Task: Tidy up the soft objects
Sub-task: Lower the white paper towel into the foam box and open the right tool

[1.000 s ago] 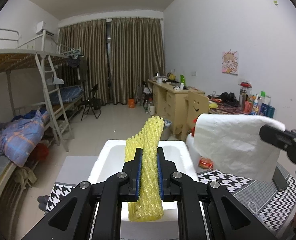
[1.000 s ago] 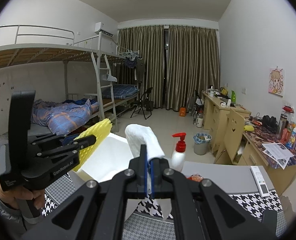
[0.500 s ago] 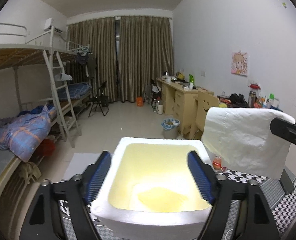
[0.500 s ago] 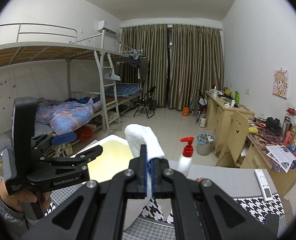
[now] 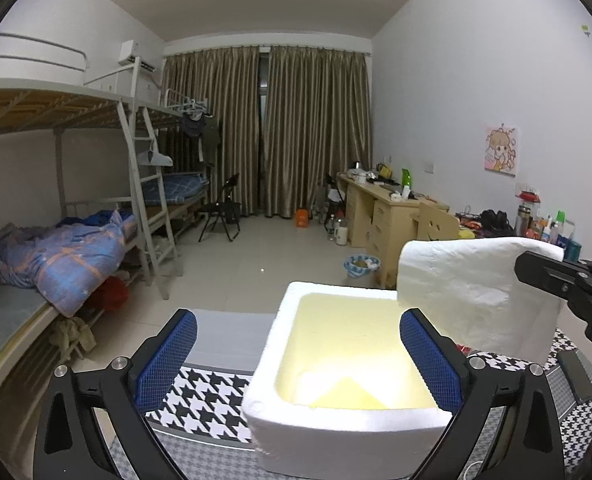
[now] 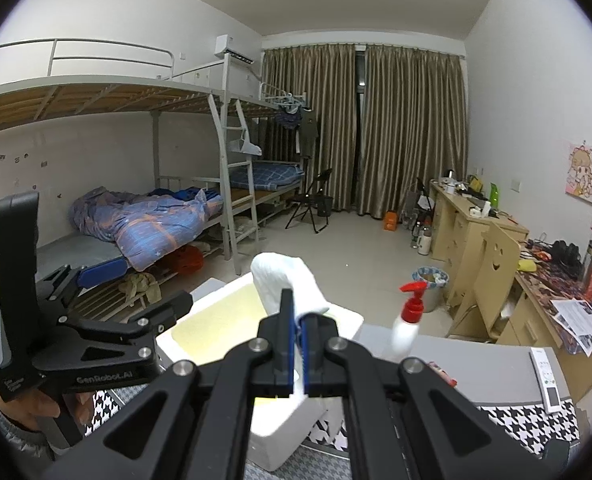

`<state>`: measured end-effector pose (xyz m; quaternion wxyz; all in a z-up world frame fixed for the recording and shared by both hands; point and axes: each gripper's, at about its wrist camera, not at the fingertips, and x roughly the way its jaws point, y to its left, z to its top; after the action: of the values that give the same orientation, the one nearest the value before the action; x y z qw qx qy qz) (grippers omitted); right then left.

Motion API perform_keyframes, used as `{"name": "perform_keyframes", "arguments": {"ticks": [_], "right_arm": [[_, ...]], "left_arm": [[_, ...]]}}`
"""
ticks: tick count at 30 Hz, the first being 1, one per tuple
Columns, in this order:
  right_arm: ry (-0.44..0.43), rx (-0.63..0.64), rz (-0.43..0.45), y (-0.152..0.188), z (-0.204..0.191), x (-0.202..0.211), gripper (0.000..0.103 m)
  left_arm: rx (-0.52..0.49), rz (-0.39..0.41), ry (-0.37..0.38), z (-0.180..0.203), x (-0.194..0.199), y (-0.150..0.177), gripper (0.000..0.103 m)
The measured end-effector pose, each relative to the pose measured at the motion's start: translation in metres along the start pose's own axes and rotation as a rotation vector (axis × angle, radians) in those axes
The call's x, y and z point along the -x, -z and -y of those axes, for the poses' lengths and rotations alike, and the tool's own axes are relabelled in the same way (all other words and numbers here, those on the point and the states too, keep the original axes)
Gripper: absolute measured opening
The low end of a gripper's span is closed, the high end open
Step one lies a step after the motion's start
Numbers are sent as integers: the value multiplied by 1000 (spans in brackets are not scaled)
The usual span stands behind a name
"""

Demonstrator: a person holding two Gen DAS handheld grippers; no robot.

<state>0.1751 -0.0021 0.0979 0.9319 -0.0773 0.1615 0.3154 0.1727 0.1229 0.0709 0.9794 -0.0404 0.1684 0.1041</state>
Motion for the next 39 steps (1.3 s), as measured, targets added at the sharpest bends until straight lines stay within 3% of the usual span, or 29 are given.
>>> {"name": "perform_keyframes", "arguments": {"ticks": [19, 20, 22, 23, 24, 27, 39], "right_arm": [[-85, 1, -110, 2, -22, -47, 5], [-91, -1, -117, 3, -23, -49, 7], [-105, 0, -142, 6, -25, -54, 24], [-111, -3, -146, 7, -24, -55, 40], [-119, -9, -148, 8, -24, -56, 48], [-126, -11, -164, 11, -26, -60, 60], [-116, -26, -119, 8, -17, -37, 81]], "left_arm": [[23, -3, -37, -20, 7, 9, 102], [25, -3, -39, -22, 7, 10, 102], [34, -1, -36, -24, 8, 11, 102], [35, -1, -36, -25, 9, 11, 102], [35, -1, -39, -26, 8, 11, 102], [40, -7, -44, -30, 6, 13, 102], [50, -10, -25, -30, 11, 16, 102]]}}
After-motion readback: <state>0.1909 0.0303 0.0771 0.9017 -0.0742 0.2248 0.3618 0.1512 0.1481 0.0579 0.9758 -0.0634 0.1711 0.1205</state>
